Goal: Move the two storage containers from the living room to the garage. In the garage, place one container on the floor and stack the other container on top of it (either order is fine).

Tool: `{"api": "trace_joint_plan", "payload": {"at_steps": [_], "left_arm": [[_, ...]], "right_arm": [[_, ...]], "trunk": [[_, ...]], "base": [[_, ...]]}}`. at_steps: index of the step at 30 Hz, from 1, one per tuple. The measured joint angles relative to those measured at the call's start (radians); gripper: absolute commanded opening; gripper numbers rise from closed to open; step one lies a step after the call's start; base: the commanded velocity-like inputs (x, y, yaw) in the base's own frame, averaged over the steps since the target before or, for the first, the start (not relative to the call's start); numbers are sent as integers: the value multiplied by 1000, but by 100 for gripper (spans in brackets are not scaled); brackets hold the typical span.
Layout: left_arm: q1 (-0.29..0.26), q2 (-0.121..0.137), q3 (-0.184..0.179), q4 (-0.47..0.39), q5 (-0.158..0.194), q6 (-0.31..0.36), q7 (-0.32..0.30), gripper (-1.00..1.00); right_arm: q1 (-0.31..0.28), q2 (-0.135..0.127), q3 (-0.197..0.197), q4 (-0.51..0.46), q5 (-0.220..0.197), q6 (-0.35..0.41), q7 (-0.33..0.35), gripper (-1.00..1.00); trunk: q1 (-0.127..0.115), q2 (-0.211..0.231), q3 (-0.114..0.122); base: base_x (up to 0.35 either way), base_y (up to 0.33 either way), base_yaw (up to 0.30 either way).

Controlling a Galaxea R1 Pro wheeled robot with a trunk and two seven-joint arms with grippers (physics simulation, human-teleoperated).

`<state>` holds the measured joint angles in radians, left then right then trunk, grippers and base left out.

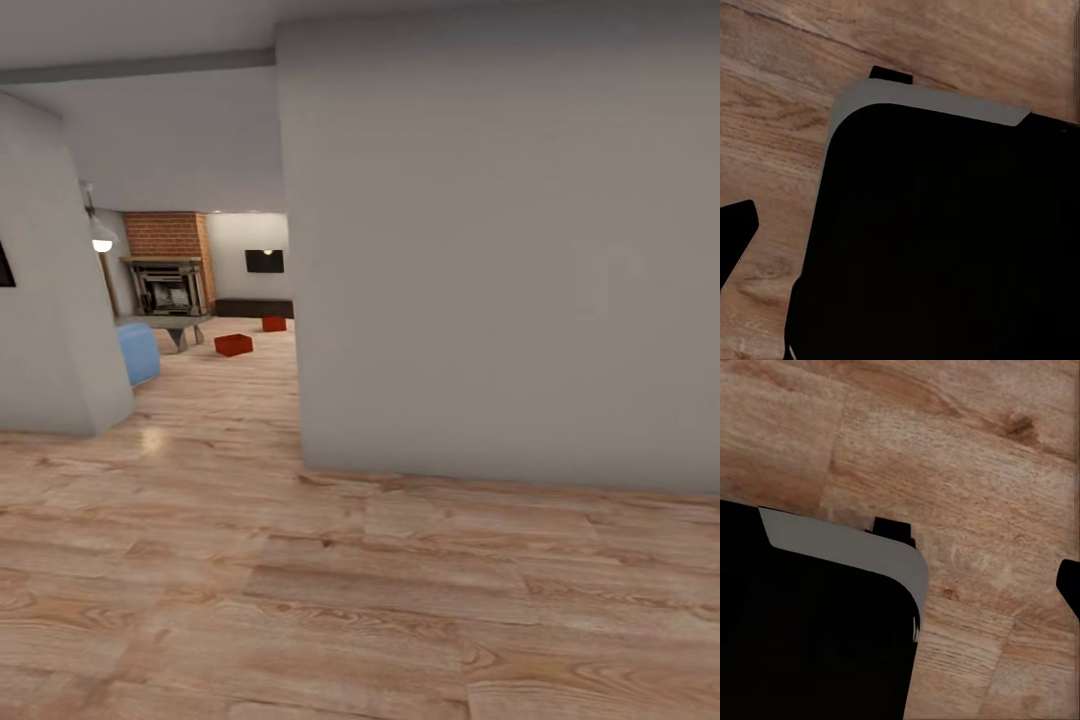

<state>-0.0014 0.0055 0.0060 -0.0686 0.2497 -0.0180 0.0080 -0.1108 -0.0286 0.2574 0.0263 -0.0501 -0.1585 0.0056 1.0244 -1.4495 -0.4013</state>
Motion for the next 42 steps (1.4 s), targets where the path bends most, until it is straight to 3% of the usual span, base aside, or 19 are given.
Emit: {"api": "trace_joint_plan", "payload": {"at_steps": [4, 11, 21, 28, 42], "left_arm": [[0, 1, 0, 0, 0, 0, 0, 100], [0, 1, 0, 0, 0, 0, 0, 100], [0, 1, 0, 0, 1, 0, 0, 100], [0, 1, 0, -1, 1, -2, 0, 100], [0, 1, 0, -2, 1, -3, 0, 100]], "right_arm": [[0, 3, 1, 0, 2, 1, 0, 100], [0, 4, 0, 1, 49, 2, 0, 100], [0, -3, 0, 2, 60, 3, 11, 100], [0, 8, 28, 3, 140, 5, 0, 100], [0, 6, 20, 3, 144, -1, -1, 100]], "trunk": [[0, 0, 0], [0, 0, 0], [0, 0, 0], [0, 0, 0], [0, 0, 0]], "base": [[324, 0, 0], [324, 0, 0], [324, 0, 0], [324, 0, 0], [324, 0, 176]]}}
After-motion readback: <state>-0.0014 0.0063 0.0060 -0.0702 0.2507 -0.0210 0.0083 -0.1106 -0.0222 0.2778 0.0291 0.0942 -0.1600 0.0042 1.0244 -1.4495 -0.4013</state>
